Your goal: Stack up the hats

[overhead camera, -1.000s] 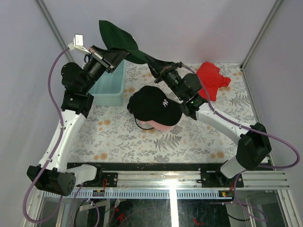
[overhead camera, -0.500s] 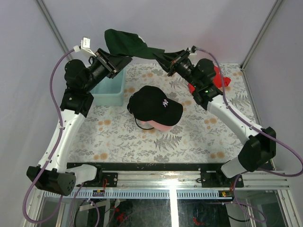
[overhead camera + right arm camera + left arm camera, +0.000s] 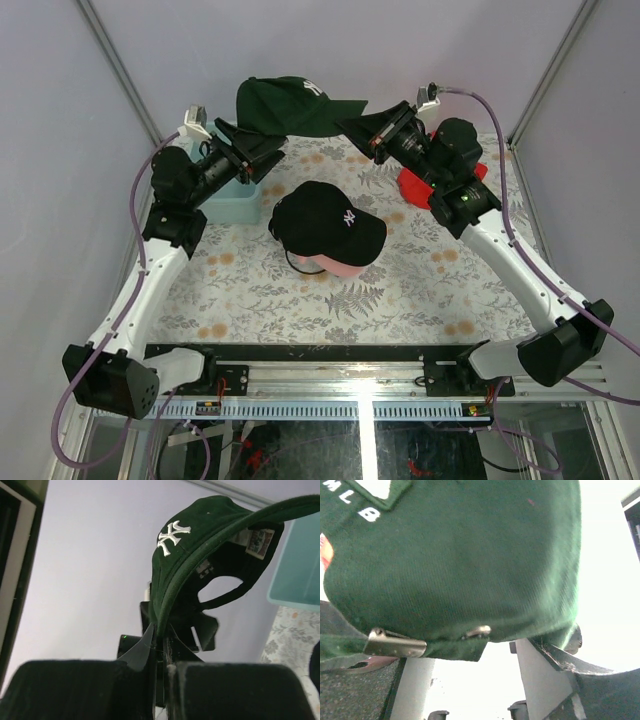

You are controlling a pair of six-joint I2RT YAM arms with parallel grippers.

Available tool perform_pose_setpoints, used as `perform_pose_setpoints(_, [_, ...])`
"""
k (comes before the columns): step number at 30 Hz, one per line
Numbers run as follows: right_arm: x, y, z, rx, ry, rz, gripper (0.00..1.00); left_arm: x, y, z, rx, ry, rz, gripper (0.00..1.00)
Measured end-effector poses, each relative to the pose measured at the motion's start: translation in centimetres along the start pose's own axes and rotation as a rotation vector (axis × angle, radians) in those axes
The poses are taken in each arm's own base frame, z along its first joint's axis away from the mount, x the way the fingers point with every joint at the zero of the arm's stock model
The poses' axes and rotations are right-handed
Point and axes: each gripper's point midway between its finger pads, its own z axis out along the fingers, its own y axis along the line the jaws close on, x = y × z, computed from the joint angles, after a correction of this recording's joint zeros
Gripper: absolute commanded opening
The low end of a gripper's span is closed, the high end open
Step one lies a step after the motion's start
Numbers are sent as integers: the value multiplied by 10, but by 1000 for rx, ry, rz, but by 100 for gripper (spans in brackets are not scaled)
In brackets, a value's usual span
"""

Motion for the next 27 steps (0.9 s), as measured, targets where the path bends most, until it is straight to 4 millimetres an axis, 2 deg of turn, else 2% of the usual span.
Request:
perform_pose_setpoints(5, [-3,-16,0,69,-17,-61,0,14,-24,-12,77,28,-43,64])
perform_pose_setpoints(10, [-4,-21,-1,95,-20,-107,0,21,-64,-35,171,26,-55,69])
perform_pose_setpoints(13, [-3,-24,-2,105,-17,-115,0,25,-79,-42,216,28,-43,69])
perform_pose_setpoints(16, [-3,-24,-1,105,-15,-115,0,30,-77,-36,218,50,-58,69])
perform_pose_setpoints(22, [5,-21,0,96,-1,-121,0,51,-55,-11,154,129,-119,71])
perform_pose_setpoints(27, [8,-17,3,86,8,-127,0,59,-54,-5,138,142,-123,73])
